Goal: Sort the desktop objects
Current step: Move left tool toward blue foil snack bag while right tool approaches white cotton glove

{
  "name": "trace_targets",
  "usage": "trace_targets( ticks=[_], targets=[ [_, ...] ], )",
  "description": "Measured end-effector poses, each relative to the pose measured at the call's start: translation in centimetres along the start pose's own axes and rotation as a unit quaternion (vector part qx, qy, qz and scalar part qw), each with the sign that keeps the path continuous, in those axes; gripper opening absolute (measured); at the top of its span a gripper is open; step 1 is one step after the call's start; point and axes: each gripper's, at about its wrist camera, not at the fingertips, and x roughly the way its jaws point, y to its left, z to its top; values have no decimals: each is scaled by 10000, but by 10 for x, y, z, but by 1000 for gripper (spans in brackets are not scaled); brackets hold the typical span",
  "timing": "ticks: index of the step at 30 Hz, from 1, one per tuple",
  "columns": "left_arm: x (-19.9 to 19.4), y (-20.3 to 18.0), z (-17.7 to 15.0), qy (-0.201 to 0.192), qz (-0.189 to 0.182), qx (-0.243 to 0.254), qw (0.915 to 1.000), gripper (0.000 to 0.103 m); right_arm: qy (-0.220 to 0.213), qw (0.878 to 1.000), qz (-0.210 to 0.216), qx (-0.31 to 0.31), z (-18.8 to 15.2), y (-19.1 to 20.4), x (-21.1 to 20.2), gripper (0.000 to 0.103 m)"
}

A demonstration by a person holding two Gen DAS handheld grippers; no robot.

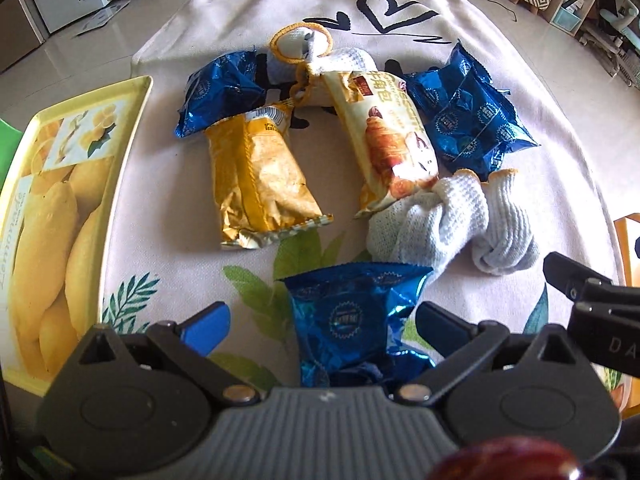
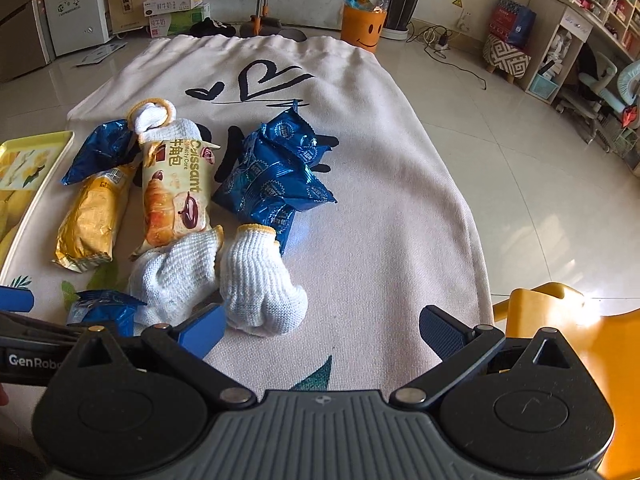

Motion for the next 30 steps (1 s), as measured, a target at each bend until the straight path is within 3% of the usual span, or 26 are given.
trace_targets(
  ticks=[15,22,30],
  targets=[
    [-17,6,-35,-76,98,-284,9995,102,27,9993,249,290,-14,-1,-11,103],
    [-26,2,-40,-108,139,-358,9992,102,73,9959,535,726,-18,-10,-13,103],
    [-33,-7,-49,-75,253,-373,9990,102,164,9944,656,815,-18,-13,-18,101]
  ],
)
